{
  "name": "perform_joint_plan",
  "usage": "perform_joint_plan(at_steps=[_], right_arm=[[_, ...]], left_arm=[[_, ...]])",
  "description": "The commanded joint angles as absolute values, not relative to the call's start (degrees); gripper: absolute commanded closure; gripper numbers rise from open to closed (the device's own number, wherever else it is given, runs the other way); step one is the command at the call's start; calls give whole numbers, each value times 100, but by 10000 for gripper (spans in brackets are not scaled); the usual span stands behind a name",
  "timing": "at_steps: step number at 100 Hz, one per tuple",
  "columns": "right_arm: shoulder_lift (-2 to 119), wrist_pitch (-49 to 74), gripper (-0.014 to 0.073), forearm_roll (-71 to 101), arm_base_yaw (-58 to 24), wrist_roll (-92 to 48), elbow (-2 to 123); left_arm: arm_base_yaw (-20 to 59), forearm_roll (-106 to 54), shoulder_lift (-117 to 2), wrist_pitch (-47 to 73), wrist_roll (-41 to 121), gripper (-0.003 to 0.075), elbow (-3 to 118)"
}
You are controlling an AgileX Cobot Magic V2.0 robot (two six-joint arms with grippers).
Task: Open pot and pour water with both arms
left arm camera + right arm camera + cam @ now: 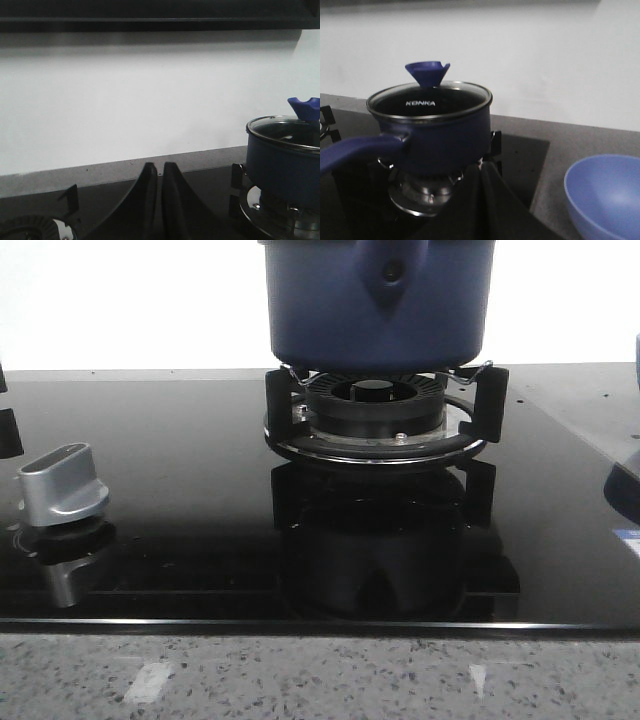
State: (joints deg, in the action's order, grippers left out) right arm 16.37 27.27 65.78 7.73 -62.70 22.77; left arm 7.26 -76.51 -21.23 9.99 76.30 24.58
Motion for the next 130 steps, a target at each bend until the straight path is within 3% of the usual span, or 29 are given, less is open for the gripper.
perform_joint_plan(at_steps=[1,20,108,120,130], right_arm=[[1468,2444,640,6701,771,-6342,2130],[1372,2472,640,6761,771,-6329,1785],[1372,2508,640,6910,771,-6329,1687],[1372,2508,640,6910,771,-6329,1687],[1372,2508,640,6910,771,-6329,1687]], left_arm=[[768,-8227,-1736,760,7637,741,2222],[768,-8663,-1215,886,7622,741,1791],[768,-8601,-1204,932,7546,741,1543],[744,-6723,-1226,595,5175,741,1543],[744,-3377,-1255,260,2106,741,1473]])
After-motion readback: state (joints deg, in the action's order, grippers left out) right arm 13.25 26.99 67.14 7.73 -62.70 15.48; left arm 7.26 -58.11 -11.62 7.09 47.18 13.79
